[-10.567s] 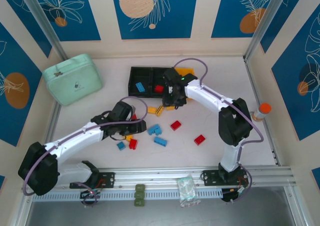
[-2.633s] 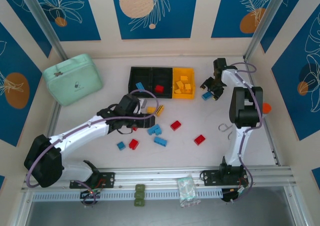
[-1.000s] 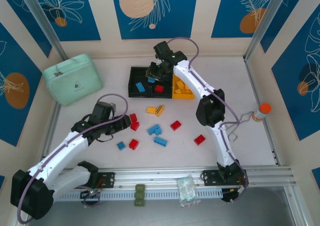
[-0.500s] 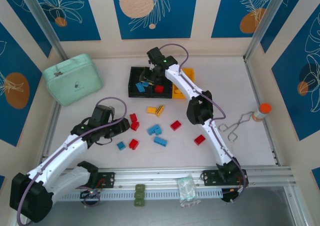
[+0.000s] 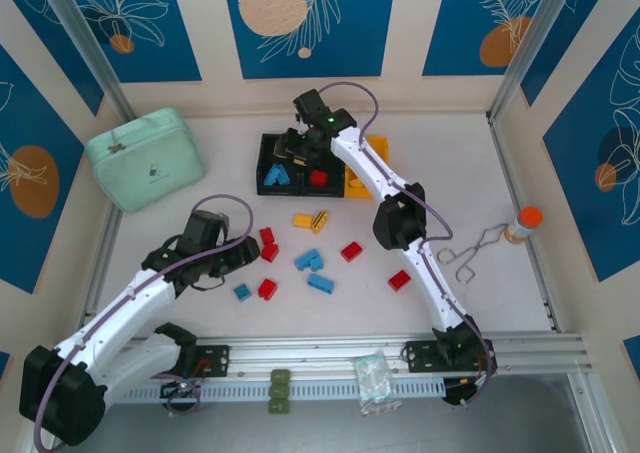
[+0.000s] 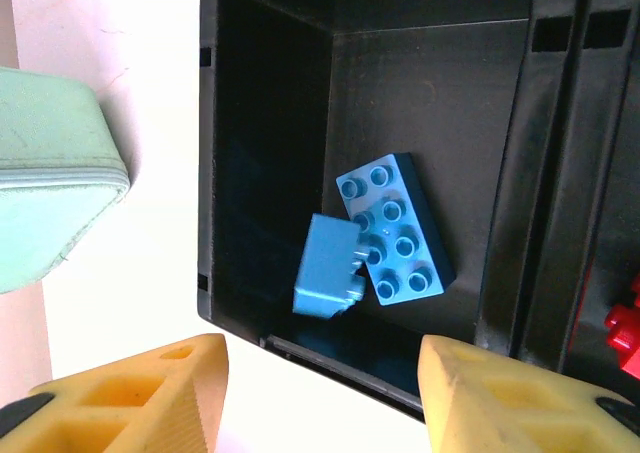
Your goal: Sort the legos into containers by color
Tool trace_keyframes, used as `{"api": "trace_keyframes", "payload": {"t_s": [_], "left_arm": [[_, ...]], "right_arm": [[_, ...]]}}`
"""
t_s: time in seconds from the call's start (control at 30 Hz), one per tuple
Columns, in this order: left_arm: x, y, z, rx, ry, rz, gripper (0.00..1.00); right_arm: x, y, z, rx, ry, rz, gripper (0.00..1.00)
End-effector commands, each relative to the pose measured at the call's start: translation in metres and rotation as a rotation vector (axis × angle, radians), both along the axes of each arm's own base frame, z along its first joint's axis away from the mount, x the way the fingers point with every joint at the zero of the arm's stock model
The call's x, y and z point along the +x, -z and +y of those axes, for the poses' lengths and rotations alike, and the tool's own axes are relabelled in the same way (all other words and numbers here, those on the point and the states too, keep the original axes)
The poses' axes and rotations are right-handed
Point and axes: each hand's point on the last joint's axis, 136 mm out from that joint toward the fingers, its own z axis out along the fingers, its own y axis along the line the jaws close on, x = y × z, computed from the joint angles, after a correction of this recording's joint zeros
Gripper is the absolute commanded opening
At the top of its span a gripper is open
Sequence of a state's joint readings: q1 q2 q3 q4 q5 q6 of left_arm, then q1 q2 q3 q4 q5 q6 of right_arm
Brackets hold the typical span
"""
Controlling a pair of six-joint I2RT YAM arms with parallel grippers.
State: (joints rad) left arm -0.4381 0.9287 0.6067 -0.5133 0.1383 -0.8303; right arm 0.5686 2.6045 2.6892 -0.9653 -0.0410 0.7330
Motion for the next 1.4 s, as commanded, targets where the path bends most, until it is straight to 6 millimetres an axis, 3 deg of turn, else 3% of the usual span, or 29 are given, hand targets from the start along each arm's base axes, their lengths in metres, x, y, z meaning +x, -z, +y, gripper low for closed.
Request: {"api": "trace_keyframes", "payload": {"t_s": [0.0, 0.17, 0.33, 0.77, 1.17, 1.37], "left_arm": [[0.003, 0.000, -0.001, -0.006, 0.002, 0.008, 0.66], [0.007, -0.002, -0.004, -0.001, 0.018, 0.010, 0.66], [0.012, -0.004, -0.009, 0.006, 0.043, 0.015, 0.66], [0.019, 0.005, -0.022, 0.102, 0.174, 0.071, 0.66], [0.040, 0.027, -0.045, 0.311, 0.436, 0.164, 0.72], [0.044, 0.051, -0.050, 0.443, 0.518, 0.235, 0.71]], "right_arm": [[-0.013, -0.043, -0.002, 0.016, -0.044, -0.058, 0.53], [-0.037, -0.088, -0.015, 0.026, -0.077, -0.140, 0.52], [-0.069, -0.100, -0.038, 0.039, -0.093, -0.159, 0.53], [-0.178, -0.070, -0.110, 0.046, -0.147, -0.109, 0.55], [-0.291, -0.045, -0.145, 0.159, -0.294, -0.059, 0.65], [-0.314, -0.030, -0.155, 0.170, -0.274, -0.021, 0.65]]}}
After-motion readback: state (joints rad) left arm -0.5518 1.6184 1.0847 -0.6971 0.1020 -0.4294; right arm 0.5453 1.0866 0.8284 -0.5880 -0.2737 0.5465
